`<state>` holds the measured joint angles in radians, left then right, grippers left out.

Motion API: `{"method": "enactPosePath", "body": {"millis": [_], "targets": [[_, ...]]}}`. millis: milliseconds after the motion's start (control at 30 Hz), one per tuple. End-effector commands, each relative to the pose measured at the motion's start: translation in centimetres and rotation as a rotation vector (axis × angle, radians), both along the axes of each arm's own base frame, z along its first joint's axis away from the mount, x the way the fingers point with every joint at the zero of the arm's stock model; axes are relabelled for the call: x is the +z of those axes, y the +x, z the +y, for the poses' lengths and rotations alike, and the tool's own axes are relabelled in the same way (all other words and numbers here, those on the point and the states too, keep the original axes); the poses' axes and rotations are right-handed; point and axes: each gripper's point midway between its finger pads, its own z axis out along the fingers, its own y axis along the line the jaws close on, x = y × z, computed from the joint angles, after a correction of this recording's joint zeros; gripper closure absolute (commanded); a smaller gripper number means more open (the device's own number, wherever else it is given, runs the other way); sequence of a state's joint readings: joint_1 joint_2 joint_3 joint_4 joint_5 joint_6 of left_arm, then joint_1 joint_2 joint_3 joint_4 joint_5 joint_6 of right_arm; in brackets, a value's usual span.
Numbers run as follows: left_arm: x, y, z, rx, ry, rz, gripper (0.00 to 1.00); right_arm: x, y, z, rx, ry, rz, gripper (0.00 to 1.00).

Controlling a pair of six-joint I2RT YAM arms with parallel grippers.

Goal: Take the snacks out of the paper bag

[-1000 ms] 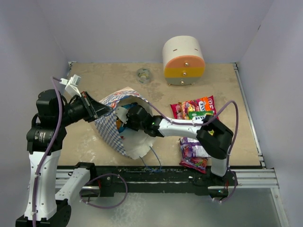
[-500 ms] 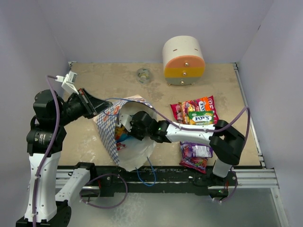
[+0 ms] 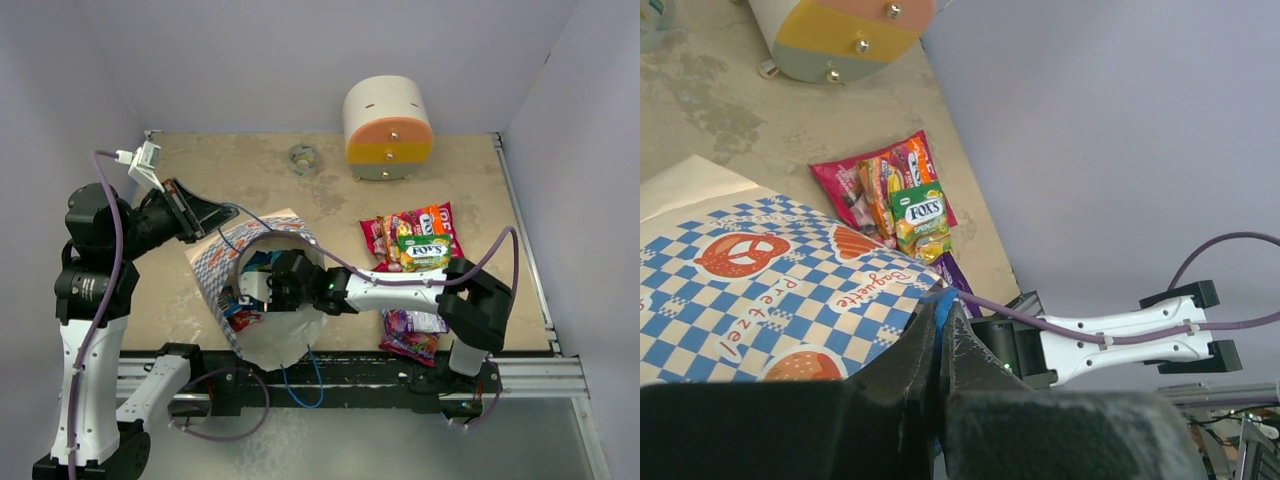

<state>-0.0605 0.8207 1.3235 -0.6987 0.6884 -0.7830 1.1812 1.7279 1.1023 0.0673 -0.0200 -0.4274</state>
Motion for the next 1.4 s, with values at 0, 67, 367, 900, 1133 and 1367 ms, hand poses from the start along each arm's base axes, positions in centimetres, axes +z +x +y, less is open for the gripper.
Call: {"method": "enactPosePath", "body": {"millis": [0,67,367,900,1133,1367], "targets": [[2.7,-1.3,-0.5,-0.047,-0.017,-0.108,1.00,2.0,1.5,2.2,0.109,0.032,-0.171,0.44],[2.8,-1.6,-0.6,-0.058,-0.020,-0.110,1.00,2.3,2.0,2.4,0.117,0.035,-0.217,0.35],[2.8,-1.7,-0.6,-0.064,-0.007,-0.104,1.00,1.0,5.7,1.5,0.016,-0.090,-0.379,0.19],[2.9,-1.2,-0.5,-0.077,0.045,-0.101,1.00,0.0,8.6,1.0,0.004,-0.159,-0.542,0.36],[2.4,-0.2,0.6,0.006,0.097,-0.077,1.00,3.4,7.9,1.5,-0.031,-0.068,-0.481,0.76],[3.1,0.7,2.4,0.110,0.181,-0.099,1.00,7.0,7.3,1.3,-0.086,0.001,-0.407,1.00]]}}
